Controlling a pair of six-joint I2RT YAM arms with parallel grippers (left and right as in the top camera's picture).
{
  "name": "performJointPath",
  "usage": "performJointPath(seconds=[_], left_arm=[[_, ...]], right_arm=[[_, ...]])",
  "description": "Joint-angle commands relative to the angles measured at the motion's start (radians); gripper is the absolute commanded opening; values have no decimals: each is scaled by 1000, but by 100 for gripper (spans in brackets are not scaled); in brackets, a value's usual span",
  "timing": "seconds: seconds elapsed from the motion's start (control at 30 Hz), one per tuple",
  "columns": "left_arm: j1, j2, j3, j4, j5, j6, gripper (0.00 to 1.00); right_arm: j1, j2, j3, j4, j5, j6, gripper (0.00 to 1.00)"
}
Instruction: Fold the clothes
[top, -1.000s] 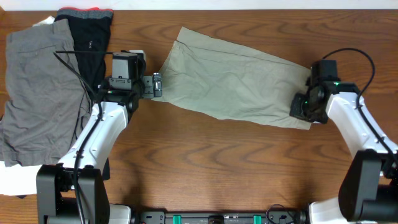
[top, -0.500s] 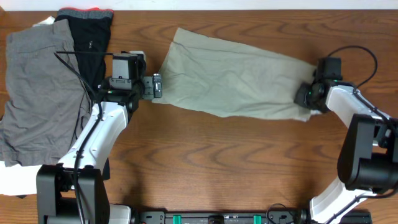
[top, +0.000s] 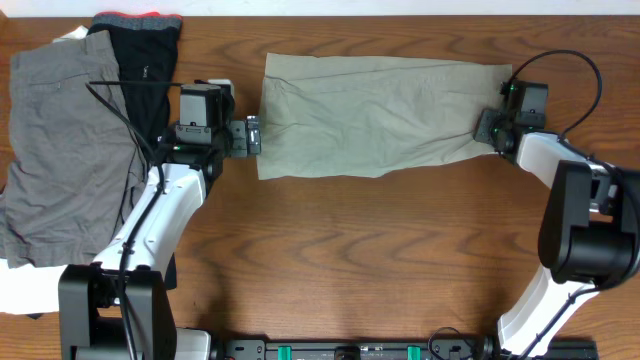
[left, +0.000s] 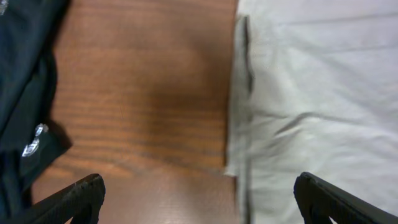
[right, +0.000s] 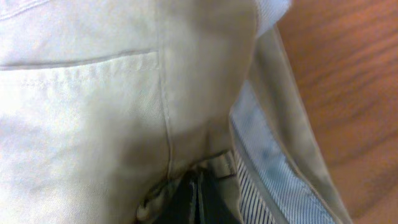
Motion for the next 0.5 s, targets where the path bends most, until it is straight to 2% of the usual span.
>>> performJointPath(seconds=[0.0,0.1,0.2,0.27,0.47], left_arm=[[19,41,16,45,100,-17,98],[39,97,70,71,162,-47,98],[52,188,183,54,249,-47,98],[54,266,290,16,270,-46,98],[53,512,629,-134,353,37,98]], right_arm=[[7,-111,29,-61,-177,-32,8],[26,-199,68,-145,-219,-73,20],[61,-275,105,-241,-223,-151,36],[86,-314,123,-294,-222,-184,43],[141,-367,133,-389,-214,-198,46]])
